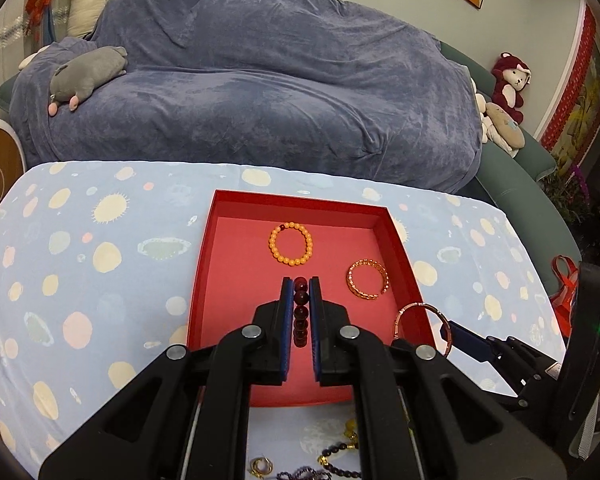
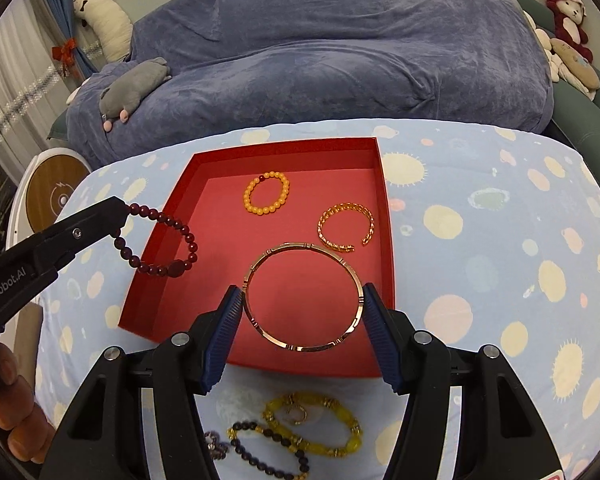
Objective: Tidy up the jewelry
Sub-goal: 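Lower both bracelets into the red box and open both tools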
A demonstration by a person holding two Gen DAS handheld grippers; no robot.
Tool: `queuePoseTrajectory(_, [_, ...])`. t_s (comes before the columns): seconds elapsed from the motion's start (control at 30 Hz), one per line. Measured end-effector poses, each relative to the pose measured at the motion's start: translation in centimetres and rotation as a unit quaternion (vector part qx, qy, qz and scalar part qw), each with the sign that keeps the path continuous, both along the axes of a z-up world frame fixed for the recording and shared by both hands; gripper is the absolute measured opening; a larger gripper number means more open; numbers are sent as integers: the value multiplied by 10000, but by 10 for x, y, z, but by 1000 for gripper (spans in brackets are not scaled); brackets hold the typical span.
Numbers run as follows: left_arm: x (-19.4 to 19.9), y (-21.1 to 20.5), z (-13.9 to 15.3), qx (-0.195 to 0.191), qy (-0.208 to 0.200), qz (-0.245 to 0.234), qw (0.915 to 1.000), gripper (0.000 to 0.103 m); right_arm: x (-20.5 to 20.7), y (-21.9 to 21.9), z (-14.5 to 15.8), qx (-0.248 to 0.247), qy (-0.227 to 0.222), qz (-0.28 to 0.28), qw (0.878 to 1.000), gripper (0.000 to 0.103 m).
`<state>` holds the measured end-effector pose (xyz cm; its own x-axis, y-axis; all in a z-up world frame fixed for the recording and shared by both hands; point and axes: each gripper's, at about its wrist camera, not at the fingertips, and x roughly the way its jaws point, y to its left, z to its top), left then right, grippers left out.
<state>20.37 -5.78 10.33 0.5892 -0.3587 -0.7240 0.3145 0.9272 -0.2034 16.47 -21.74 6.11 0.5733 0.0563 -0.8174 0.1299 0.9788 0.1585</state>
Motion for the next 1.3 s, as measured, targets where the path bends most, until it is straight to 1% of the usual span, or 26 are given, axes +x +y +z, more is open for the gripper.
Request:
queuePoseTrajectory(0.2, [29,-3,-35,153,282,41,9995,8,29,6,-22,-91,171,105,9998,58])
queuePoseTrajectory(0.3, [38,-2,-50,152,399,62,9991,8,41,6,-33,-118,266,127,9995,58])
queuePoseTrajectory(0.5, [48,-3,-70,201,536,78,9983,8,54,6,-52,-177,429,146,9988,59])
queuePoseTrajectory(0.6, [51,-4,-77,281,591,97,9978,8,56,6,-56,-240,465,103,9986,59])
queuePoseTrajectory(0.7, [52,0,-80,309,595,197,9976,11,55,3,-54,-311,417,34,9986,61])
queuePoseTrajectory(0.77, [51,4,-80,339,600,294,9972,26,52,0,-49,-327,350,-24,9988,63])
queuePoseTrajectory(0.83, [48,9,-76,324,549,379,9972,30,49,-4,-43,-296,282,-78,9991,64])
queuePoseTrajectory(1.0, [33,24,-62,234,483,506,9973,31,32,-9,-22,-391,92,-84,9992,64])
queuePoseTrajectory(1.13, [13,36,-52,200,431,573,9972,31,11,-12,-8,-424,13,-101,9990,64])
queuePoseTrajectory(1.3, [-21,46,-50,276,442,539,9972,31,-23,-15,-2,-371,28,-179,9991,64])
